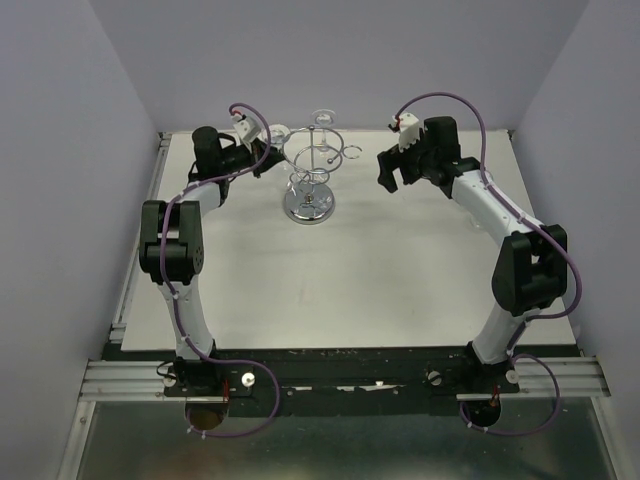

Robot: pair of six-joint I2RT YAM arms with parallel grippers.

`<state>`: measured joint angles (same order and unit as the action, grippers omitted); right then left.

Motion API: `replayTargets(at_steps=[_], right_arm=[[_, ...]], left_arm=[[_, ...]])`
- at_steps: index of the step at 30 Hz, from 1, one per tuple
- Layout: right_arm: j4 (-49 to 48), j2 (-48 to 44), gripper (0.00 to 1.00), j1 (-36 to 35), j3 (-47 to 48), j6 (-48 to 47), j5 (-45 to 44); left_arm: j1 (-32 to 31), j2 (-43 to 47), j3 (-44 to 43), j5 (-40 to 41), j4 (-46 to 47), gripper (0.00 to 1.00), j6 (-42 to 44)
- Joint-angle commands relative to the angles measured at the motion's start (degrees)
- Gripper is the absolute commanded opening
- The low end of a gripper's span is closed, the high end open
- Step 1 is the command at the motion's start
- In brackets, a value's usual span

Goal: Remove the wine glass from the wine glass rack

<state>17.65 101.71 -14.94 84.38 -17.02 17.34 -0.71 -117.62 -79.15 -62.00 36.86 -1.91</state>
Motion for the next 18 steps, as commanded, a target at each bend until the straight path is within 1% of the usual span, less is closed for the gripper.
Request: replayTargets(at_steps=[1, 18], right_arm=[[-1.04, 0.86, 0.99, -0.27, 0.79, -0.30, -0.73], [-2.27, 0.42, 0.99, -0.27, -0.18, -0.47, -0.73]], left_arm=[[-1.22, 4.33, 1.55, -0.32, 4.45, 0.00, -1.60], [-0.87, 5.21, -0.56, 3.55, 4.62, 0.00, -4.33]])
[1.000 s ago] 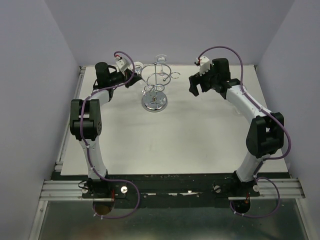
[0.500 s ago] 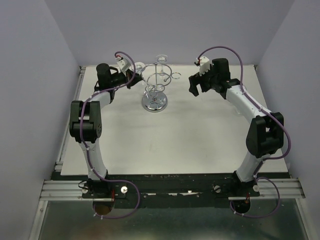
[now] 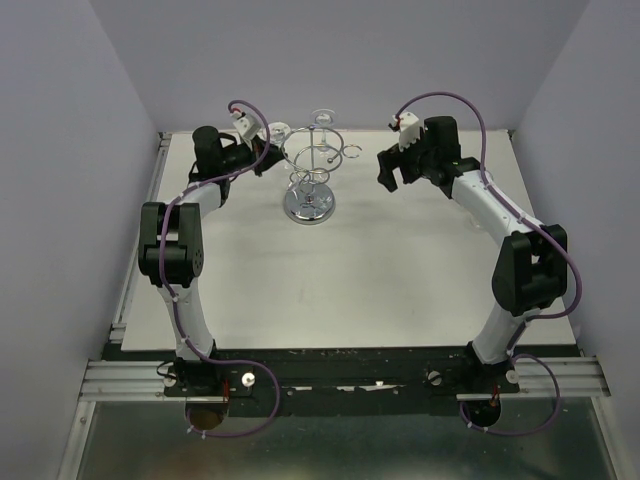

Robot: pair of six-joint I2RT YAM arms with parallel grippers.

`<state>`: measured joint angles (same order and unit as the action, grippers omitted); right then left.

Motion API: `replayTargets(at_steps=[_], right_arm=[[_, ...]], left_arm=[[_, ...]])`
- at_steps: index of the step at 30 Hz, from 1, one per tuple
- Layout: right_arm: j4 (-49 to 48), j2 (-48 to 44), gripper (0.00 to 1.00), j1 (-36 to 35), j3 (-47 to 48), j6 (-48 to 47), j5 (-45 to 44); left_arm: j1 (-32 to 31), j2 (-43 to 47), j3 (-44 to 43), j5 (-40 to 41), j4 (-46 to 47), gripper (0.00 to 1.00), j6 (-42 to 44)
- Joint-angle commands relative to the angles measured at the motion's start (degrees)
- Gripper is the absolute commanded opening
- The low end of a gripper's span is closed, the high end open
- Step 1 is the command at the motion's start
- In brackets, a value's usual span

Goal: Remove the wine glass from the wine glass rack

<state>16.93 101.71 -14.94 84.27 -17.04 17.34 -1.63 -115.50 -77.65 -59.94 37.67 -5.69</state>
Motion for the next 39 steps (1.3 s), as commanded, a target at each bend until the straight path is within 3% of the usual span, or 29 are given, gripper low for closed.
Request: replayTargets(at_steps=[1, 30, 39], right_arm=[[-1.55, 0.50, 0.99, -0.27, -0.07, -0.45, -0.73], [-3.13, 0.42, 1.00, -0.27, -1.65, -0.19, 0.15], [-3.13, 0.77, 1.00, -0.27, -1.65, -0.28, 0.32]], left_arm=[[0.13, 3.00, -2.24, 1.76, 3.64, 0.00, -0.55], [1.10, 5.99, -0.32, 5.89, 3.38, 0.00, -1.95], [4.44, 6.61, 1.18, 6.59, 1.97, 0.00, -1.08]])
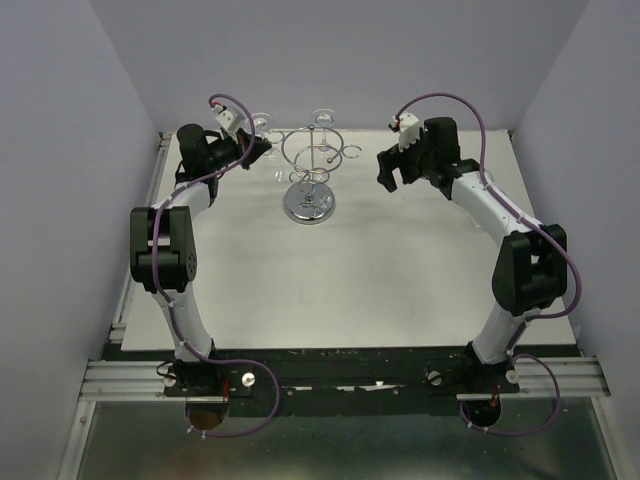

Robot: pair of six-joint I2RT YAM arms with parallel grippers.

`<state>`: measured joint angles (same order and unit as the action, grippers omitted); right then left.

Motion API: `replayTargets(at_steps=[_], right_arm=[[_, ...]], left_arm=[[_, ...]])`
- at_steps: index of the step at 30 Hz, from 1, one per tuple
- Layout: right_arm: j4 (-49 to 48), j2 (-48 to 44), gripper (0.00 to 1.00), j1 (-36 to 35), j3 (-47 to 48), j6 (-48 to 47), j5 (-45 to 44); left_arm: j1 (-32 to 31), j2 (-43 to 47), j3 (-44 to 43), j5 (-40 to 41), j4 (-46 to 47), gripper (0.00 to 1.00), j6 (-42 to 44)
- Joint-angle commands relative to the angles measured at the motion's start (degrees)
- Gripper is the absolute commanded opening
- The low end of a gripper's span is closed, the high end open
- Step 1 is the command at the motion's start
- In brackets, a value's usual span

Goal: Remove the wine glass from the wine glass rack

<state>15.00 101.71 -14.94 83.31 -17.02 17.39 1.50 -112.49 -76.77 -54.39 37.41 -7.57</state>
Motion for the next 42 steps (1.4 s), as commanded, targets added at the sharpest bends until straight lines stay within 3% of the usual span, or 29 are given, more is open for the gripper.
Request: replayTargets(at_steps=[1, 15, 27, 36, 42], right_arm=[[-1.29, 0.77, 1.00, -0.27, -0.78, -0.30, 0.37], [-1.12, 0.77, 1.00, -0.27, -0.16, 0.14, 0.45], [-2.61, -0.37, 1.00, 3.51, -1.92, 8.13, 0.81], [-4.28, -9.68, 1.00, 4.13, -10.17, 6.65, 1.68], [6.68, -18.29, 0.98, 3.69, -13.08, -1.25, 5.55]], left_arm=[[1.49, 3.59, 0.39, 1.04, 1.97, 0.00, 0.98], [2.55, 6.13, 1.89, 1.92, -1.45, 0.00, 0.89], [6.32, 20.98, 12.34, 7.20, -23.85, 0.00, 4.85], [6.33, 26.96, 18.06, 4.30, -37.22, 0.00, -7.62], [6.33, 30.39, 22.36, 3.34, -43.29, 0.00, -13.51]])
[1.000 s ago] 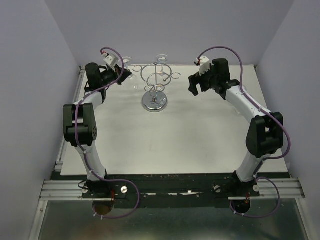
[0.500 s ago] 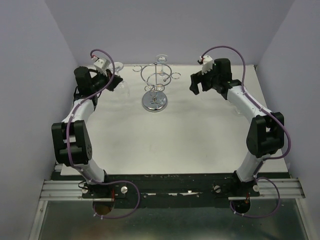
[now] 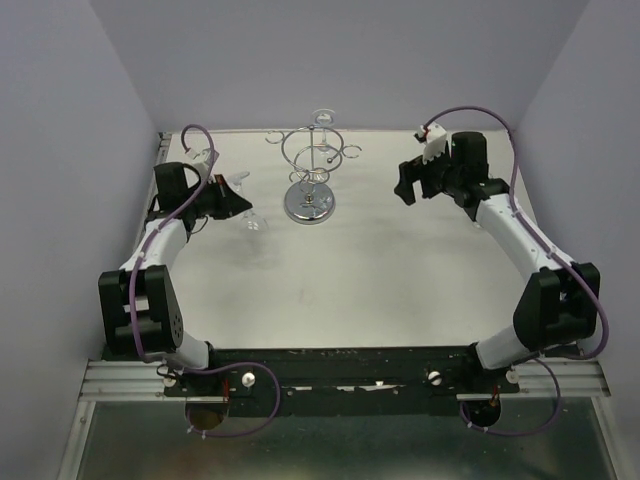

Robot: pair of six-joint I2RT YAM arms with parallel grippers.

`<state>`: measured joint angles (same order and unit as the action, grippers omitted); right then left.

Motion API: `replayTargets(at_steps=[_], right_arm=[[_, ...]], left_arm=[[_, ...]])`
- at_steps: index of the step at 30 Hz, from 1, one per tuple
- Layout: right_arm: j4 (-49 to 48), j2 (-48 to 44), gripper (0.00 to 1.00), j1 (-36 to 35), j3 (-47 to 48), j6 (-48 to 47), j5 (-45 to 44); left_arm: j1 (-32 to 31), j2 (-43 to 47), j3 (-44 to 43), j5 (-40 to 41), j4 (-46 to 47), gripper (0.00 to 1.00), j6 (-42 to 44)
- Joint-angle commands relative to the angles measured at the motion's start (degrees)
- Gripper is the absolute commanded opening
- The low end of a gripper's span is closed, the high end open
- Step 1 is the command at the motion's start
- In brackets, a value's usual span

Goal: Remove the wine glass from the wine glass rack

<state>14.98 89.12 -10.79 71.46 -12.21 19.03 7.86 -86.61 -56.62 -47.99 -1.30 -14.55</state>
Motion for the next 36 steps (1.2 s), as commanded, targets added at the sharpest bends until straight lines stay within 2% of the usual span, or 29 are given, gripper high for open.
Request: replayTargets(at_steps=[1, 4, 8, 10, 14, 19, 22, 25, 29, 30, 36], right_arm=[[8.99, -7.02, 0.98, -0.46, -1.41, -7.73, 4.61], [14.01, -11.50, 0.97, -0.90, -2.72, -14.14, 7.24], [14.28, -18.36, 0.96, -4.23, -9.13, -27.65, 8.40], [14.11, -20.56, 0.96, -8.61, -11.25, -33.12, 6.56], [10.17, -23.99, 0.96, -18.37, -14.50, -39.63, 1.47], [0.07, -24.70, 0.96, -29.18, -19.87, -42.46, -5.49], [-5.73, -24.00, 0.96, -33.76, -21.80, -44.30, -6.02], [-11.80, -22.59, 0.97, -38.07, -23.38, -47.73, -7.07], [-17.52, -20.83, 0.98, -40.97, -25.49, -51.94, -5.49], [-19.27, -20.13, 0.98, -41.85, -26.28, -52.82, -5.40], [-23.68, -17.49, 1.00, -47.04, -30.93, -59.24, -2.34]], left_arm=[[-0.04, 4.87, 2.91, -3.86, -5.37, 0.00, -7.24], [-0.04, 4.61, 4.15, -6.24, -10.10, 0.00, -5.24], [0.05, 0.22, 1.69, -7.91, -21.45, 0.00, 2.49], [-0.03, -2.85, 0.73, -9.40, -24.35, 0.00, 2.95], [-0.04, -10.93, -1.91, -14.40, -27.26, 0.00, -1.96], [0.40, -17.54, -5.25, -20.48, -29.82, 0.00, -3.82], [0.41, -18.77, -3.42, -22.67, -25.27, 0.00, -10.29], [0.67, -17.55, 1.84, -24.17, -10.62, 0.00, -23.82], [0.93, -15.53, 11.16, -25.40, 11.27, 0.00, -46.75], [1.02, -15.09, 12.66, -25.31, 13.93, 0.00, -49.15], [1.02, -15.34, 14.26, -23.82, 13.86, 0.00, -51.98]])
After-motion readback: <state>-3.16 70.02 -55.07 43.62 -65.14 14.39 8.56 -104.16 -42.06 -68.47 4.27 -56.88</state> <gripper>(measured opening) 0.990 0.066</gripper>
